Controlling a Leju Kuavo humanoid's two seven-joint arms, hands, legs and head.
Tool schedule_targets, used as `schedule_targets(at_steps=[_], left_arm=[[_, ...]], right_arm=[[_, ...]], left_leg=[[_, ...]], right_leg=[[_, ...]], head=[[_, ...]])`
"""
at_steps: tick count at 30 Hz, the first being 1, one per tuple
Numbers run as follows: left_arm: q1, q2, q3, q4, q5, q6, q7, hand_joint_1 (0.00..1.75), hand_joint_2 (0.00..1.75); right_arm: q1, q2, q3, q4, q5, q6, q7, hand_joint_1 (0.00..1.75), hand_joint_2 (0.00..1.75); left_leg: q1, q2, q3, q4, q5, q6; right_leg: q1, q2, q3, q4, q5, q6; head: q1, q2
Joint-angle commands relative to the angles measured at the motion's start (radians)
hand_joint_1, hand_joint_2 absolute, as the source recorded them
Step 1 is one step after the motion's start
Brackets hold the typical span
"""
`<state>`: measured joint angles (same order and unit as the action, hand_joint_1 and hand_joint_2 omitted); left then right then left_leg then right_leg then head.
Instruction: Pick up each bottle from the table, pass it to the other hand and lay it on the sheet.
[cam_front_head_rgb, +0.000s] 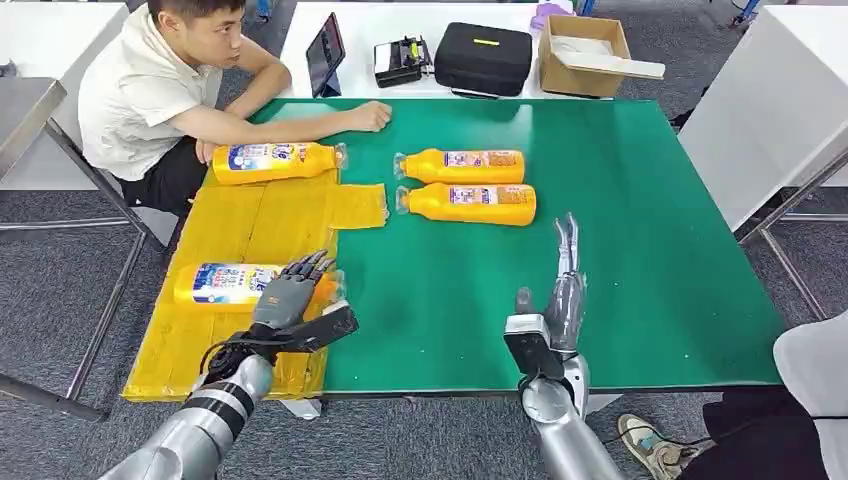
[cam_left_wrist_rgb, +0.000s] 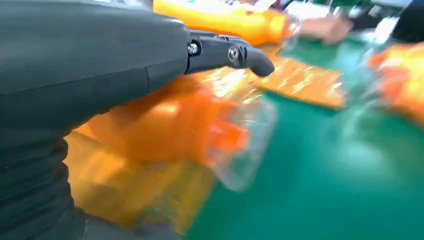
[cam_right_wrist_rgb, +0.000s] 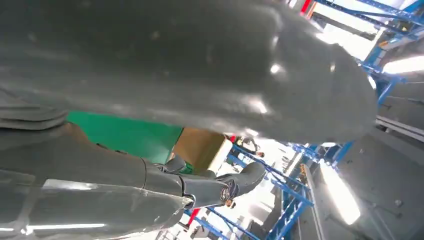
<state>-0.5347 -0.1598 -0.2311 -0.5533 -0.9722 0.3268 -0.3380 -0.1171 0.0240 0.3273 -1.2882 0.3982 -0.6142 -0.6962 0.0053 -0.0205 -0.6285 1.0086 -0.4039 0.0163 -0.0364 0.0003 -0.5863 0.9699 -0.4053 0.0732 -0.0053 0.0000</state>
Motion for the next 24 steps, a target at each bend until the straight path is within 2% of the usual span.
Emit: schedule_targets(at_steps=[1, 4, 9, 13, 14, 15, 17, 18, 19, 20, 24], left_arm=[[0.131, -0.009, -0.111, -0.204, 0.062, 0.152, -0.035, 0.0, 1.75], [0.151, -0.023, -0.144, -0.244, 0.122, 0.236, -0.082, 0.0, 1.75], [0.202, -0.041, -0.173, -0.383, 0.277, 0.251, -0.138, 0.0, 1.75], [0.202, -0.041, -0.173, -0.383, 0.277, 0.251, -0.138, 0.0, 1.75], [0.214, -0.044, -0.183, -0.419, 0.335, 0.239, -0.149, 0.0, 1.75], [0.229, -0.044, -0.202, -0.453, 0.392, 0.226, -0.152, 0.0, 1.75], [0.285, -0.052, -0.22, -0.541, 0.524, 0.182, -0.141, 0.0, 1.75], [0.325, -0.056, -0.22, -0.586, 0.628, 0.135, -0.11, 0.0, 1.75], [0.358, -0.057, -0.228, -0.616, 0.695, 0.117, -0.089, 0.0, 1.75], [0.393, -0.056, -0.237, -0.633, 0.763, 0.121, -0.073, 0.0, 1.75], [0.418, -0.051, -0.247, -0.621, 0.869, 0.129, -0.08, 0.0, 1.75]], right_arm=[[0.01, -0.001, 0.012, -0.01, 0.012, -0.084, -0.002, 0.0, 0.0], [0.014, -0.001, 0.007, -0.017, 0.027, -0.084, -0.002, 0.0, 0.0], [0.044, 0.023, -0.018, -0.088, 0.029, -0.084, -0.002, 0.0, 0.0], [0.044, 0.023, -0.018, -0.088, 0.029, -0.084, -0.002, 0.0, 0.0], [0.047, 0.017, 0.005, -0.123, -0.135, -0.02, -0.002, 0.0, 0.0], [0.063, 0.049, -0.04, -0.148, -0.301, 0.106, -0.002, 0.0, 0.0], [0.082, 0.099, -0.112, -0.109, -0.304, 0.195, -0.002, 0.0, 0.0], [0.098, 0.09, -0.118, -0.104, -0.329, 0.306, 0.07, 0.0, 0.0], [0.114, 0.073, -0.112, -0.096, -0.289, 0.341, 0.124, 0.0, 0.0], [0.135, 0.048, -0.095, -0.095, -0.19, 0.329, 0.144, 0.0, 0.0], [0.158, 0.039, -0.083, -0.111, -0.165, 0.371, 0.15, 0.0, 0.0]], left_leg=[[0.001, 0.002, 0.001, 0.0, -0.002, -0.001], [0.002, 0.002, 0.0, 0.001, -0.003, -0.001], [0.001, 0.001, -0.004, 0.001, -0.002, 0.0], [0.001, 0.001, -0.004, 0.001, -0.002, -0.001], [0.001, 0.002, -0.004, 0.0, -0.002, -0.001], [0.001, 0.002, -0.003, 0.001, -0.003, -0.001], [0.001, 0.002, -0.004, 0.001, -0.002, -0.001], [0.002, 0.002, -0.002, 0.002, -0.003, -0.001], [0.001, 0.001, -0.002, 0.0, -0.003, -0.001], [0.001, 0.001, -0.002, 0.0, -0.002, -0.001], [0.001, 0.001, -0.003, -0.001, -0.003, -0.001]], right_leg=[[0.001, 0.001, 0.001, -0.001, -0.001, -0.003], [0.002, 0.0, 0.0, 0.0, -0.002, -0.005], [0.001, -0.001, -0.004, 0.0, -0.001, -0.003], [0.002, 0.0, -0.004, 0.0, -0.001, -0.004], [0.001, 0.0, -0.004, 0.0, -0.001, -0.003], [0.002, 0.001, -0.003, 0.0, -0.002, -0.004], [0.001, 0.0, -0.005, 0.001, -0.002, -0.004], [0.003, 0.0, -0.002, 0.0, -0.003, -0.005], [0.002, -0.001, -0.002, 0.0, -0.002, -0.004], [0.002, 0.0, -0.002, -0.002, -0.002, -0.003], [0.001, 0.0, -0.003, -0.001, -0.002, -0.003]], head=[[0.0, 0.0], [0.0, 0.0], [0.0, 0.0], [0.0, 0.0], [0.0, 0.0], [0.0, 0.0], [0.0, 0.0], [0.0, 0.0], [0.0, 0.0], [0.0, 0.0], [0.0, 0.0]])
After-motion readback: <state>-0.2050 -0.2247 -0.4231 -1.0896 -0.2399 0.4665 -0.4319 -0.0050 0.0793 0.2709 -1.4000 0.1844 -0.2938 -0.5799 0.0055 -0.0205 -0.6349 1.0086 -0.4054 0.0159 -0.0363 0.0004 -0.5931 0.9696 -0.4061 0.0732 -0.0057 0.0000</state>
